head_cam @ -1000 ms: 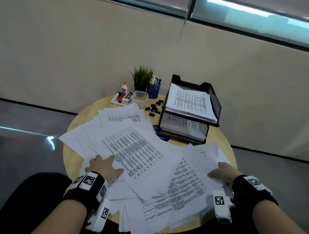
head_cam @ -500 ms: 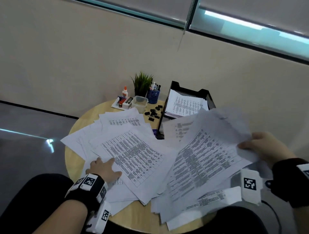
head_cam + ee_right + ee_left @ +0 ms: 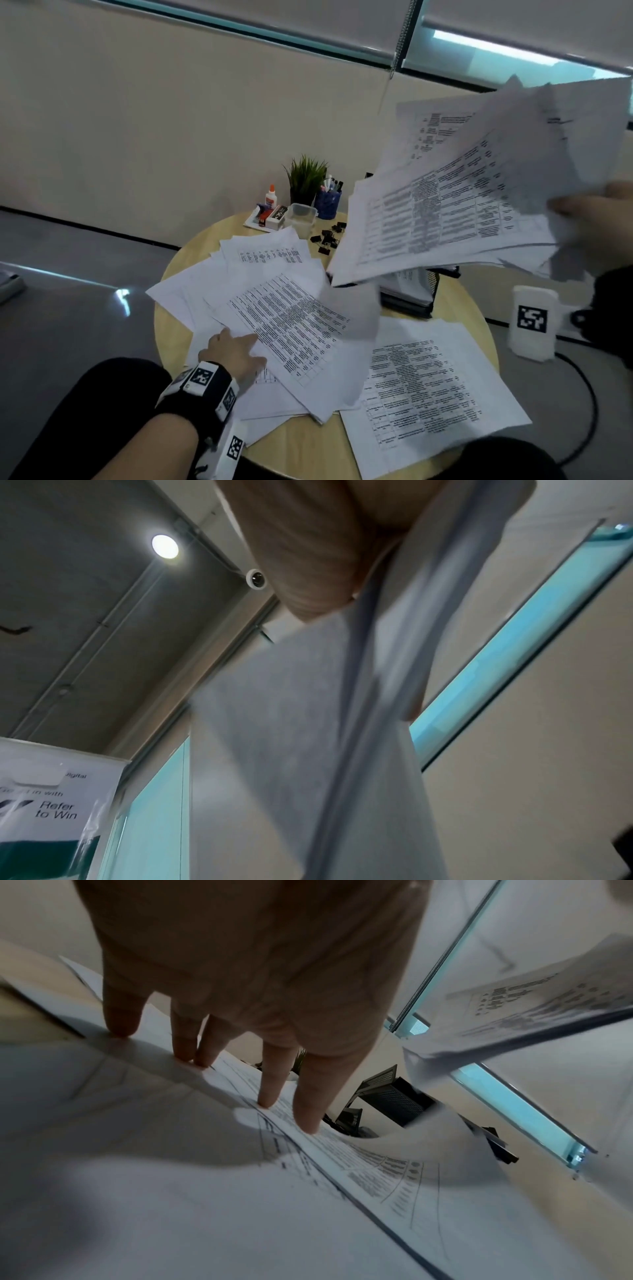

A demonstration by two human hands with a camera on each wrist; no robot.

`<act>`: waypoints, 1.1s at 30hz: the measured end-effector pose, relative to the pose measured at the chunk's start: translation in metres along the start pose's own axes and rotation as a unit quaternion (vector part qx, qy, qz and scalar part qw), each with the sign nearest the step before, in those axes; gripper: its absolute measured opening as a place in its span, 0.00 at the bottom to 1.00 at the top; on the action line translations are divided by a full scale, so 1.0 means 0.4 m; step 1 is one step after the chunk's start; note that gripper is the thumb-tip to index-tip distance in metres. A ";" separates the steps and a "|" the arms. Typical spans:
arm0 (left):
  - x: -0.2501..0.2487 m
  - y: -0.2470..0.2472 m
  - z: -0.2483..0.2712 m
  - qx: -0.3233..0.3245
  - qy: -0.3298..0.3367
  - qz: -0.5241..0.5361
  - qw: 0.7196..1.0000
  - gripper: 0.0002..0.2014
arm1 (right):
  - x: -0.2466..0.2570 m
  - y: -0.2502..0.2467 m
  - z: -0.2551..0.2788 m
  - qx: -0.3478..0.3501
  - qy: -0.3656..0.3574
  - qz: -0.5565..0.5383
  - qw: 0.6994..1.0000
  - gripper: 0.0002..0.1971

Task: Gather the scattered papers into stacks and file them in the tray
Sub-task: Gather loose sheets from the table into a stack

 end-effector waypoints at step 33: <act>0.062 0.002 -0.136 -0.085 -0.139 0.334 0.928 0.18 | -0.481 0.334 0.415 0.139 0.203 0.149 0.958 0.34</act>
Point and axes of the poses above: each hand's wrist, its own z-axis away from the middle knuckle, its own y-axis out of the palm, x = y × z, the point moved 6 cm from there along -z, towards the middle knuckle, and after that the axes turned 12 degrees about -x, right-handed, at the moved point
